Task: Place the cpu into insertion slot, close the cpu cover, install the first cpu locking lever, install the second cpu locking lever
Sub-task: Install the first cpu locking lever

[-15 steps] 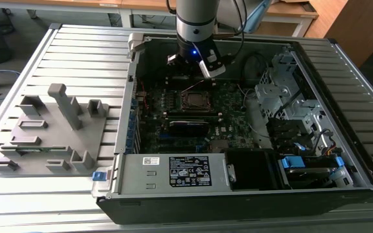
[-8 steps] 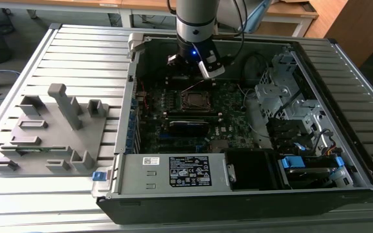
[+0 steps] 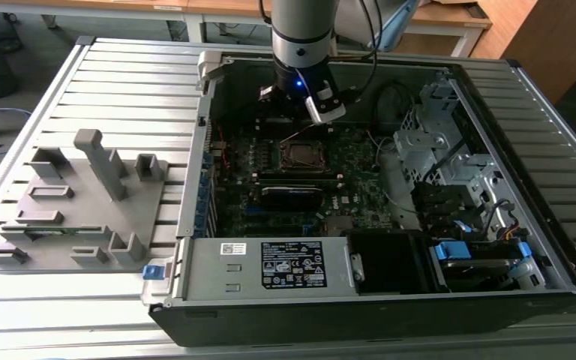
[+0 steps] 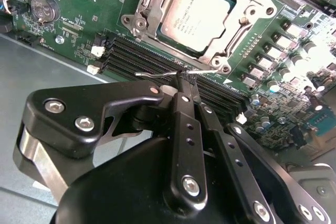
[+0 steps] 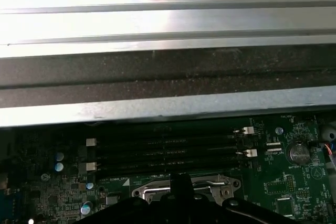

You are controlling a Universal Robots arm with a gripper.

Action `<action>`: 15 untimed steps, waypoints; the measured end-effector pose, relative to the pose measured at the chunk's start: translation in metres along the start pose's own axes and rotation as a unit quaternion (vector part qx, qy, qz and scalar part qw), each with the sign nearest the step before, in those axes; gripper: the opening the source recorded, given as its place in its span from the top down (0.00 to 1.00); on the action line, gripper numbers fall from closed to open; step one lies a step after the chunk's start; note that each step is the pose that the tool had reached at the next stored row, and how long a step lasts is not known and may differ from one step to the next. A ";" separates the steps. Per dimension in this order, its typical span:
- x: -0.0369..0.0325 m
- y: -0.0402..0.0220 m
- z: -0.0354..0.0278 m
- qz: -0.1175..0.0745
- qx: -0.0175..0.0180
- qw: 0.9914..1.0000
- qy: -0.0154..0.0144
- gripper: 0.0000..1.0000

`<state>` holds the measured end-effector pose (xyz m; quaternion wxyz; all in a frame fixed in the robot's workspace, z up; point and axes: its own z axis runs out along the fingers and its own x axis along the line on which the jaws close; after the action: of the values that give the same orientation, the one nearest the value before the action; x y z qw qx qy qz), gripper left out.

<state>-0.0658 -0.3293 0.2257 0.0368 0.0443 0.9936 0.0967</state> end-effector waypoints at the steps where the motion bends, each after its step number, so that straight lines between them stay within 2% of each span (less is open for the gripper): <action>1: 0.0000 0.0000 0.0000 0.000 0.000 1.000 0.000 0.90; 6: 0.0000 0.0000 0.0003 0.000 -0.001 1.000 0.000 0.90; 11: 0.0001 -0.0004 0.0019 -0.001 -0.001 1.000 -0.008 0.90; 15: -0.0002 -0.0005 0.0030 -0.001 -0.002 1.000 -0.009 0.90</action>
<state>-0.0655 -0.3293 0.2227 0.0463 0.0439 0.9931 0.0981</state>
